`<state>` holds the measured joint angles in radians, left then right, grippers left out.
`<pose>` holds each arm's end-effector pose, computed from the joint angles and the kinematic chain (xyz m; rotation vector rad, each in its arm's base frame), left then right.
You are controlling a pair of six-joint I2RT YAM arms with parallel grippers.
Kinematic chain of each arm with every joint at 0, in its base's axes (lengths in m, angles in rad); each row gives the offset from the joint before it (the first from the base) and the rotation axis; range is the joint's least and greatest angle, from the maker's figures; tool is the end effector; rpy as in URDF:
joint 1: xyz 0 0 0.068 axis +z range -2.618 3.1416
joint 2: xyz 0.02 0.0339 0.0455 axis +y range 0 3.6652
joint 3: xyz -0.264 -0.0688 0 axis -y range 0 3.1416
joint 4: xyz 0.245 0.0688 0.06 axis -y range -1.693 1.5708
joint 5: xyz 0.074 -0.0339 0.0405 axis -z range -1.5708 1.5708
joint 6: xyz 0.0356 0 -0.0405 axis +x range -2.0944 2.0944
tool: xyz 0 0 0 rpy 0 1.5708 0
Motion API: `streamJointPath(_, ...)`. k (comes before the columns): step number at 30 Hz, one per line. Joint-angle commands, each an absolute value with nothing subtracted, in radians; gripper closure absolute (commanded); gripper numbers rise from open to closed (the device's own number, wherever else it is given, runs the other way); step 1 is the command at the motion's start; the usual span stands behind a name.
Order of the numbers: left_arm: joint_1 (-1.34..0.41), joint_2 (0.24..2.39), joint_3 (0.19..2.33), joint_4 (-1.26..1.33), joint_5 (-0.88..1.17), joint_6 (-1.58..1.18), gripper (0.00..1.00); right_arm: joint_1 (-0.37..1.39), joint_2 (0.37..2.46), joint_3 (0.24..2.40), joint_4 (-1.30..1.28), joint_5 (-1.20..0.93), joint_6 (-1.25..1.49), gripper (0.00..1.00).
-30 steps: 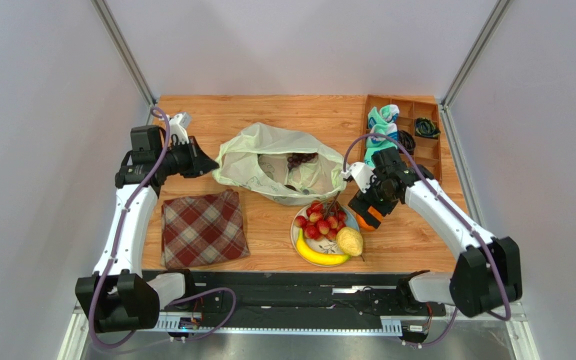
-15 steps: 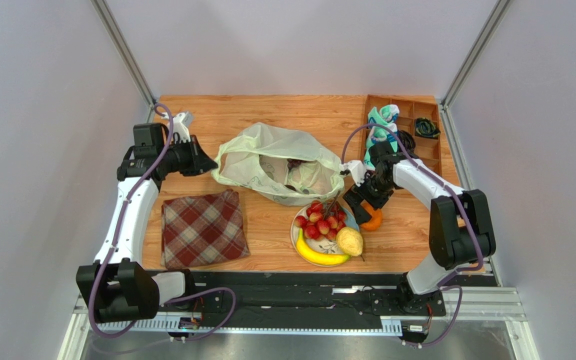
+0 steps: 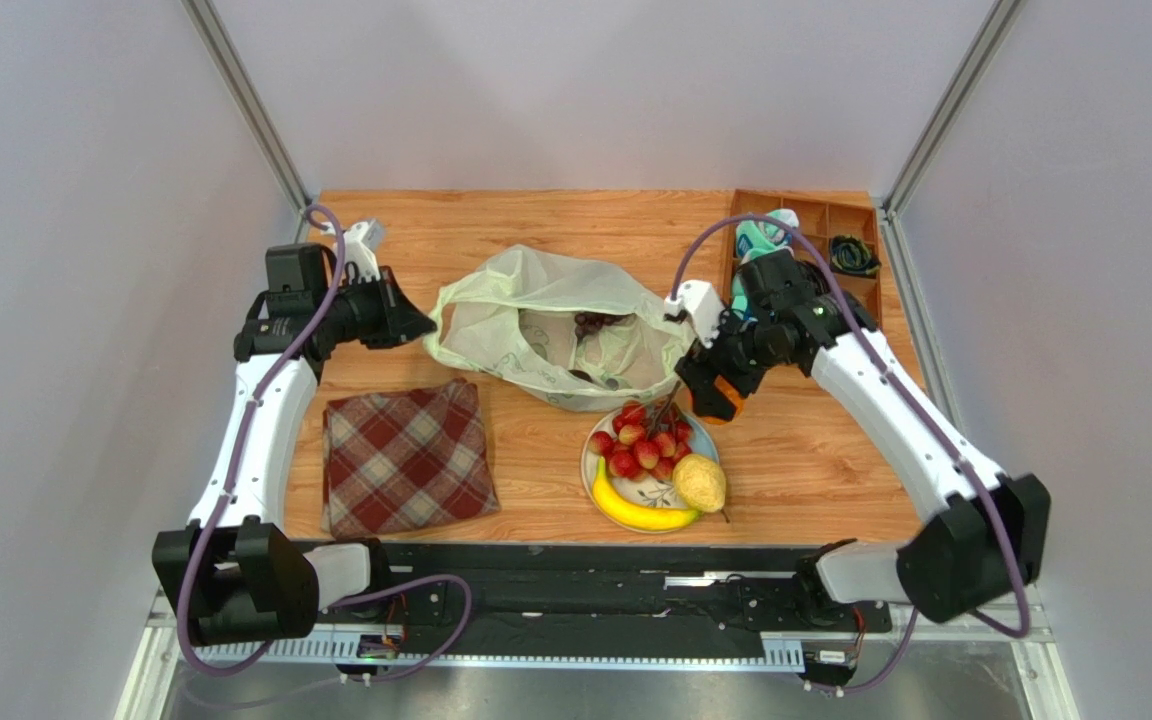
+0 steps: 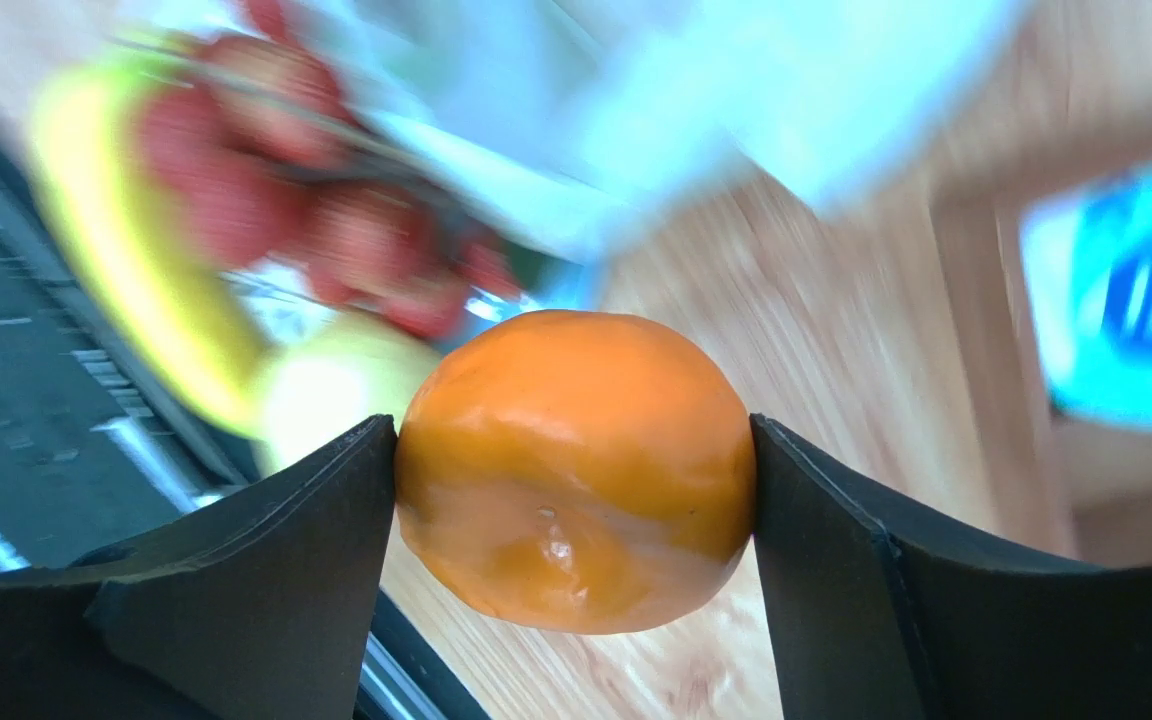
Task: Take the fake fruits out of the plastic bag
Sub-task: Pick up the fake fruit from the center of the board, then place the fake fruit on the plate.
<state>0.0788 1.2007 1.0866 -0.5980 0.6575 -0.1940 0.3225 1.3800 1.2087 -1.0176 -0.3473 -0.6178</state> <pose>0.2530 -0.0018 0.3246 0.0413 2.2275 -0.8076 0.2443 0.0944 0.2903 -1.2995 2.3560 0.3901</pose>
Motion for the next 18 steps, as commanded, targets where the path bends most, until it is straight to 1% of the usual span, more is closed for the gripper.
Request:
streamJointPath(1, 0.078, 1.197, 1.098, -0.532, 0.689, -0.232, 1.00, 0.588, 1.247, 1.241, -1.170, -0.477, -0.623, 0.36)
streamJointPath(3, 0.078, 1.193, 1.098, -0.522, 0.692, -0.239, 1.00, 0.697, 1.215, 1.210, -1.152, -0.466, -0.624, 0.34)
streamJointPath(4, 0.077, 1.189, 1.097, -0.520, 0.692, -0.239, 1.00, 0.785, 1.209, 1.168, -1.138, -0.445, -0.627, 0.34)
streamJointPath(7, 0.078, 1.167, 1.089, -0.509, 0.693, -0.245, 1.00, 0.889, 1.221, 1.117, -1.109, -0.404, -0.687, 0.34)
streamJointPath(10, 0.077, 1.143, 1.074, -0.500, 0.696, -0.249, 1.00, 0.963, 1.244, 1.077, -1.100, -0.371, -0.755, 0.34)
streamJointPath(13, 0.078, 1.111, 1.054, -0.494, 0.690, -0.247, 1.00, 1.021, 1.276, 1.045, -1.039, -0.318, -0.790, 0.33)
streamJointPath(18, 0.078, 1.065, 1.031, -0.518, 0.681, -0.235, 1.00, 1.031, 1.327, 1.023, -0.919, -0.253, -0.811, 0.32)
